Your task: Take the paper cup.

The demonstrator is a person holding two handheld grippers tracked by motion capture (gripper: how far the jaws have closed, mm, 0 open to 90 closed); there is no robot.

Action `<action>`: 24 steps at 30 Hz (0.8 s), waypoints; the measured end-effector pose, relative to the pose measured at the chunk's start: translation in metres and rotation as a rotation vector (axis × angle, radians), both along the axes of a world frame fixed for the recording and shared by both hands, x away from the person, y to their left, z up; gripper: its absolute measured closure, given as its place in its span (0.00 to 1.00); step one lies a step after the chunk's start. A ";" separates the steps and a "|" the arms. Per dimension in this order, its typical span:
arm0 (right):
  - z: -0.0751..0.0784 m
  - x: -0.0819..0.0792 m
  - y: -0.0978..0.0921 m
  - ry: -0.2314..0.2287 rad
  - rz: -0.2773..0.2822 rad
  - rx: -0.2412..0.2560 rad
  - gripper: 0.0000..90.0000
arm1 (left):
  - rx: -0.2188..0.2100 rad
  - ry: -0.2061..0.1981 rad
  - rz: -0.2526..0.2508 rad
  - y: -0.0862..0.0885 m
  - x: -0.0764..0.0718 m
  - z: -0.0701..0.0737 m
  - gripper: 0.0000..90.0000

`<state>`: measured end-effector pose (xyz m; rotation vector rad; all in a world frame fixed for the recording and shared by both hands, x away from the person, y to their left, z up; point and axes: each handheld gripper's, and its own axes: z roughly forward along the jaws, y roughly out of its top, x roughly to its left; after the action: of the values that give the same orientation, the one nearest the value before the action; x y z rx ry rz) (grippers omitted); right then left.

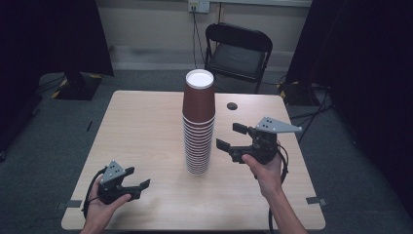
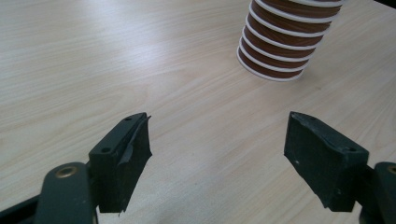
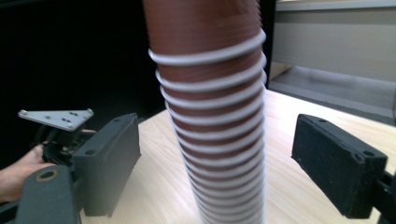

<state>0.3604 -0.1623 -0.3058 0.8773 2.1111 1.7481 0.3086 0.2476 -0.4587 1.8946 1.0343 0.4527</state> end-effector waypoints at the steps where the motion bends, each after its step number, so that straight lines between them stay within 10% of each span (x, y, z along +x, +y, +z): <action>1: 0.003 0.001 0.002 -0.011 -0.002 -0.004 0.15 | 0.001 -0.001 -0.001 0.000 0.000 0.000 0.24; 24: 0.053 0.028 0.038 -0.081 0.032 0.011 0.15 | -0.003 0.018 -0.021 -0.002 0.000 -0.001 0.19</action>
<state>0.3888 -0.1247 -0.2532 0.7664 2.0773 1.7818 0.3090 0.2459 -0.4602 1.9078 1.0249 0.4224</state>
